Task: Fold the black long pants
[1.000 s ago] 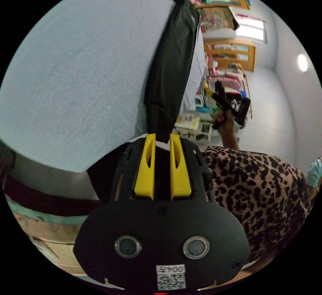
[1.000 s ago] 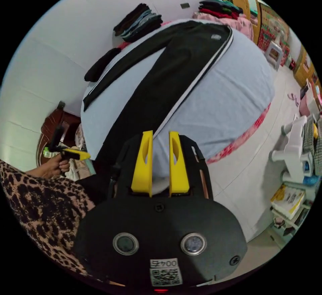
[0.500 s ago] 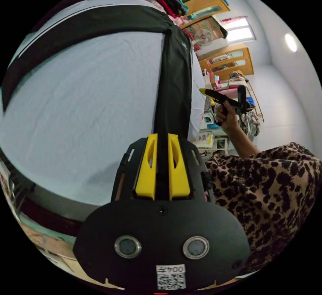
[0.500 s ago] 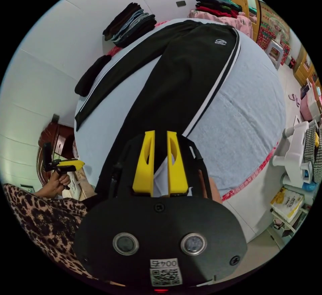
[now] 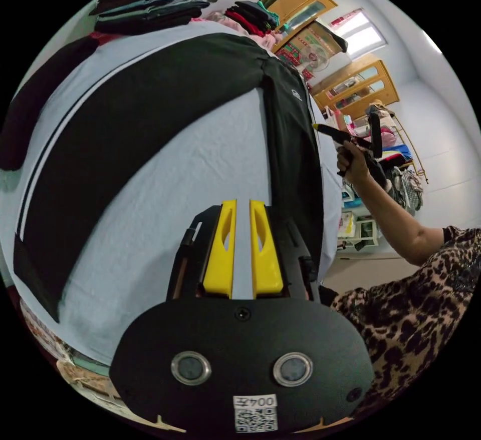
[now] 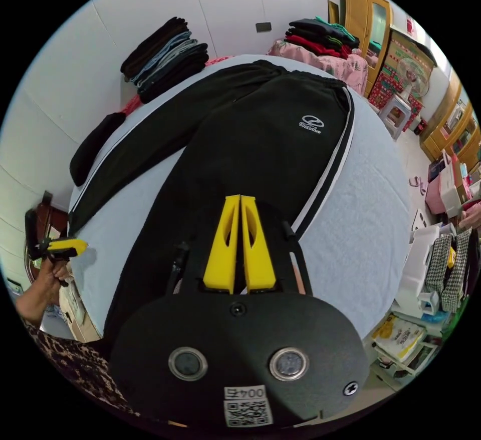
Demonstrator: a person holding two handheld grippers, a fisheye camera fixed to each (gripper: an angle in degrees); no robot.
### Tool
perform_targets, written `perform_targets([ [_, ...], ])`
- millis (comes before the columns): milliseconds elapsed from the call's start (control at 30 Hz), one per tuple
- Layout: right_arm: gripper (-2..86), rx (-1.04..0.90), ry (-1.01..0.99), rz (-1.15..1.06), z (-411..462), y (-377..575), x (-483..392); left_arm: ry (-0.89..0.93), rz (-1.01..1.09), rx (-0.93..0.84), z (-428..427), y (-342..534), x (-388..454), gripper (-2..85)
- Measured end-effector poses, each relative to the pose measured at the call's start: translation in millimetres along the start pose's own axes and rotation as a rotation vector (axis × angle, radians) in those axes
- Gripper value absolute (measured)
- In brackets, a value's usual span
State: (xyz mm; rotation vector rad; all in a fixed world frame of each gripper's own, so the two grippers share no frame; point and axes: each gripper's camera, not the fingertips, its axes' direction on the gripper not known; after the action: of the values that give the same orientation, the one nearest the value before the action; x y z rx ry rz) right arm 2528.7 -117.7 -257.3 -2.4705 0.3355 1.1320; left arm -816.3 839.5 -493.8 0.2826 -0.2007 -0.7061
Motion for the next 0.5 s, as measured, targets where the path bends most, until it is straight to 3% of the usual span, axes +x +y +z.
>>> perform_targets([
  [167,-0.7,-0.116,0.018,-0.026,29,-20,11,-0.065,0.021,0.039,21,-80,18,3.0],
  [333,-0.8,0.082,-0.002,-0.055,15,-3,11,-0.009,0.150,0.071,59,-165,71,3.2],
  [500,-0.8,0.071,-0.135,-0.002,10,-11,29,0.027,0.346,0.036,109,-253,137,3.6],
])
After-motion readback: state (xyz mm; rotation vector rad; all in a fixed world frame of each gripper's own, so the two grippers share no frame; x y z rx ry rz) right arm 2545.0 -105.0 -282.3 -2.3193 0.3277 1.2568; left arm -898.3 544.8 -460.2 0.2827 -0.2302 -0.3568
